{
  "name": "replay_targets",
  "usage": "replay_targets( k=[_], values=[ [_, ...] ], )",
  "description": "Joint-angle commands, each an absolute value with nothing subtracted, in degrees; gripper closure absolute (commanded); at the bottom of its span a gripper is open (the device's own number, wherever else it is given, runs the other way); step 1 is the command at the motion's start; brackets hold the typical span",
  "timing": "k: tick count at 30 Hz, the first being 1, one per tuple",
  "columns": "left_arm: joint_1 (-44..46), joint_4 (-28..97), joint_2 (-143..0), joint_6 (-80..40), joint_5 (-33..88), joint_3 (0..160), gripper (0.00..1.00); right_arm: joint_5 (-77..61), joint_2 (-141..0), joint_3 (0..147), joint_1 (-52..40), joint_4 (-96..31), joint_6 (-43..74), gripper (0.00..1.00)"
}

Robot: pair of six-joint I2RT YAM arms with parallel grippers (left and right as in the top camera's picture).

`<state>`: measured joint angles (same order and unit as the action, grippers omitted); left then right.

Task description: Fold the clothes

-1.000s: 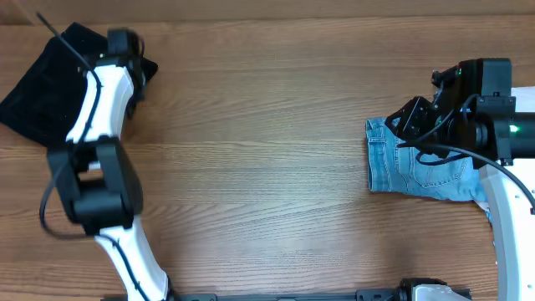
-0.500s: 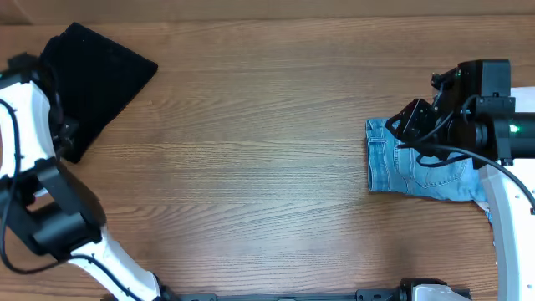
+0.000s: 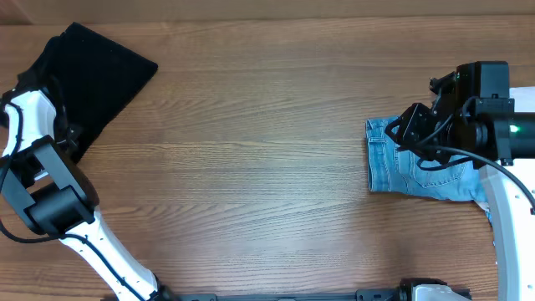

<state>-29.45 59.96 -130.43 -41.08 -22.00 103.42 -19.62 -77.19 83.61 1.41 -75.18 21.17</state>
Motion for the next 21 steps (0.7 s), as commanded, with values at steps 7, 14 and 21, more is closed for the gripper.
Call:
replay_targets(
  k=[7,14,21],
  values=[
    [-27.4,58.4,-131.9,-34.7,-14.8,103.2,0.96,-19.6,-76.6,83.7,1.6,-75.2,21.0,0.69],
    [-21.9,58.8,-131.9,-32.6,-8.7,102.4,0.96,-19.8,-76.6,83.7,1.6,-74.8,21.0,0.69],
    [-14.5,58.0,-132.5,-33.0,-5.0,102.3,0.96,-19.8,-76.6,83.7,1.6,-74.2,21.0,0.69]
  ],
)
